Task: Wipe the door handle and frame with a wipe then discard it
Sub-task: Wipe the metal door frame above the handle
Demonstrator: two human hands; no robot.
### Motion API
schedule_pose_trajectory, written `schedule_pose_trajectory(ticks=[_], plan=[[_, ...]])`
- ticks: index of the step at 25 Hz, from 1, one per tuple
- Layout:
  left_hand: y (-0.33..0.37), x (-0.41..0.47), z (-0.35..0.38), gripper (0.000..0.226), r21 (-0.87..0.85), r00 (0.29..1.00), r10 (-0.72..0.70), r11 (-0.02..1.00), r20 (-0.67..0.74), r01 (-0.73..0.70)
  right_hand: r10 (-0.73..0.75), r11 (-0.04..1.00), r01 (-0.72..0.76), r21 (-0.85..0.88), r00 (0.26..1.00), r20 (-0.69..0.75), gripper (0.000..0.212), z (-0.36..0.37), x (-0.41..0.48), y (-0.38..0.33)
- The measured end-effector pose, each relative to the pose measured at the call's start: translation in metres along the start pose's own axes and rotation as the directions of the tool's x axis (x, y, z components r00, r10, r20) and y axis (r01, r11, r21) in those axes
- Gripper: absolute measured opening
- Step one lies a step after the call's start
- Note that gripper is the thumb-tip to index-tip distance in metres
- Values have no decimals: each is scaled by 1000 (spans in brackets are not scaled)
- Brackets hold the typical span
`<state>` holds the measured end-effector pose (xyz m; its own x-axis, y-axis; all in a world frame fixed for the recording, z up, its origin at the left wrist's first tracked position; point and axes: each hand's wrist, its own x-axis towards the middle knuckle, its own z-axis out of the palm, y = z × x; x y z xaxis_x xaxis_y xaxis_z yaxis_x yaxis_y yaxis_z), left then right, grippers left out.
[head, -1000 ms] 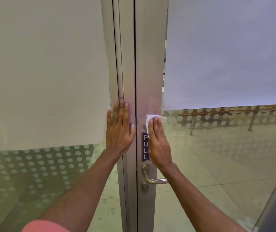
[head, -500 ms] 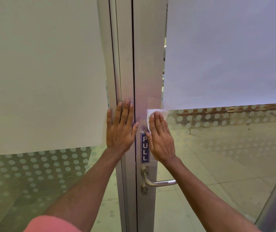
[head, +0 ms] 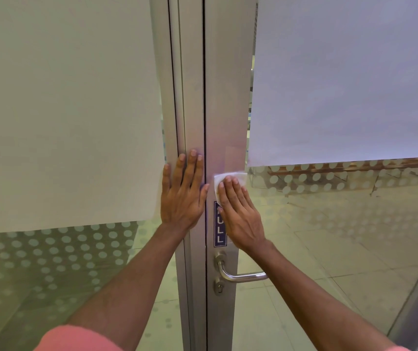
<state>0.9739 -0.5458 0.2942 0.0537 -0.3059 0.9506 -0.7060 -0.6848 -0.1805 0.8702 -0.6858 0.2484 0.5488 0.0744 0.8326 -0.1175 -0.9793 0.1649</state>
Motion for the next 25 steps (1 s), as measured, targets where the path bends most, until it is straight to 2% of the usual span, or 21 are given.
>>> schedule_pose_trajectory(ticks=[4, 8, 13, 16, 17, 20, 22, 25], plan=[[-1, 0, 0, 64, -2, 1000, 0, 1000, -1, 0, -60, 997, 62, -52, 997, 41, 58, 4, -24, 2], [0, 0, 0, 64, 5, 1000, -4, 1000, 2, 3, 82, 997, -82, -8, 997, -11, 56, 7, -12, -15], [0, 0, 0, 63, 6, 1000, 0, 1000, -3, 0, 11, 1000, -12, 5, 1000, 11, 58, 3, -8, -12], [0, 1, -2, 63, 6, 1000, -6, 1000, -1, 6, 131, 990, -130, 46, 991, -28, 56, 3, -3, -19], [0, 0, -2, 63, 10, 1000, -7, 1000, -4, 7, 131, 990, -129, 59, 991, -38, 55, 5, -1, -26], [0, 1, -2, 62, 13, 1000, 1, 1000, -13, -1, 2, 999, -2, 35, 1000, 12, 53, 9, -11, -27], [0, 1, -2, 61, -1, 1000, -4, 1000, -3, 4, 62, 997, -64, 47, 997, 44, 54, 7, -29, -20], [1, 0, -2, 61, -10, 1000, -6, 1000, -4, 6, 196, 979, -197, 59, 980, 16, 56, 0, -27, -18]])
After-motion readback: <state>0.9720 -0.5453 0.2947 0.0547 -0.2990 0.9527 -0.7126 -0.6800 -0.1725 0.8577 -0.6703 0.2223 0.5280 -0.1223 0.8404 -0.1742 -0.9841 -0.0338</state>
